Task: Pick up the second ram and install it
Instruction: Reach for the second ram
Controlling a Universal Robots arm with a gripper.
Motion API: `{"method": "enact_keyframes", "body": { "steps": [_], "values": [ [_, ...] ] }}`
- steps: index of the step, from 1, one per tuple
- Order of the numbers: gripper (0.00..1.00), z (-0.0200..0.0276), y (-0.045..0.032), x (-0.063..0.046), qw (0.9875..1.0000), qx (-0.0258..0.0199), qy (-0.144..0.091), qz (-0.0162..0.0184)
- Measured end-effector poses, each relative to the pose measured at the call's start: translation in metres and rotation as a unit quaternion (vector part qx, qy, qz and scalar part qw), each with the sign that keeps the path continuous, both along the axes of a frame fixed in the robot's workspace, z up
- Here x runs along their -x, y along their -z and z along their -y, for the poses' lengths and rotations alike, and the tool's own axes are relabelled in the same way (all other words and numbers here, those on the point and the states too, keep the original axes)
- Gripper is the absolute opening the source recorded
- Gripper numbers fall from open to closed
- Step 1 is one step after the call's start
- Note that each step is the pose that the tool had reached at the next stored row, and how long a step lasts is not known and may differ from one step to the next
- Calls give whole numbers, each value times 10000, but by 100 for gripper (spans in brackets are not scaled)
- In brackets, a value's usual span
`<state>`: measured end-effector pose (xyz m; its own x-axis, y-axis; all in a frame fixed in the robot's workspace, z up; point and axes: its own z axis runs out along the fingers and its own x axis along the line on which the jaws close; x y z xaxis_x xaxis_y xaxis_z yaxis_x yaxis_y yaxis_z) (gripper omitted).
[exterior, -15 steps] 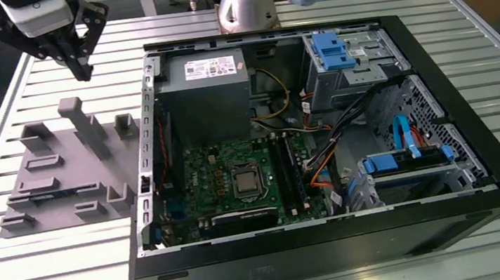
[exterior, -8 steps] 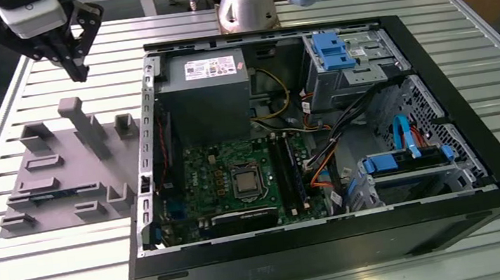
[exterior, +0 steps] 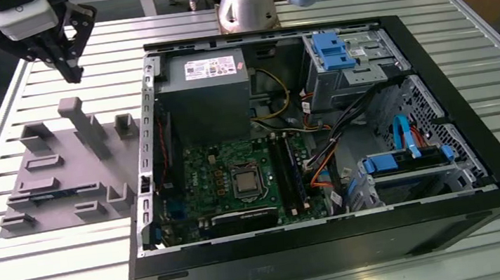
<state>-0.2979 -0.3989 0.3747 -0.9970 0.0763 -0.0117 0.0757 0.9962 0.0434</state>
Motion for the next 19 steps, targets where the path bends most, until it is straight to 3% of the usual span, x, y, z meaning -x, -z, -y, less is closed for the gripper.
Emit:
{"method": "enact_keyframes", "body": {
  "steps": [11,19],
  "values": [
    [11,7,14,200,10000,0,0,0],
    [11,177,24,264,10000,0,-5,0]
  ]
}}
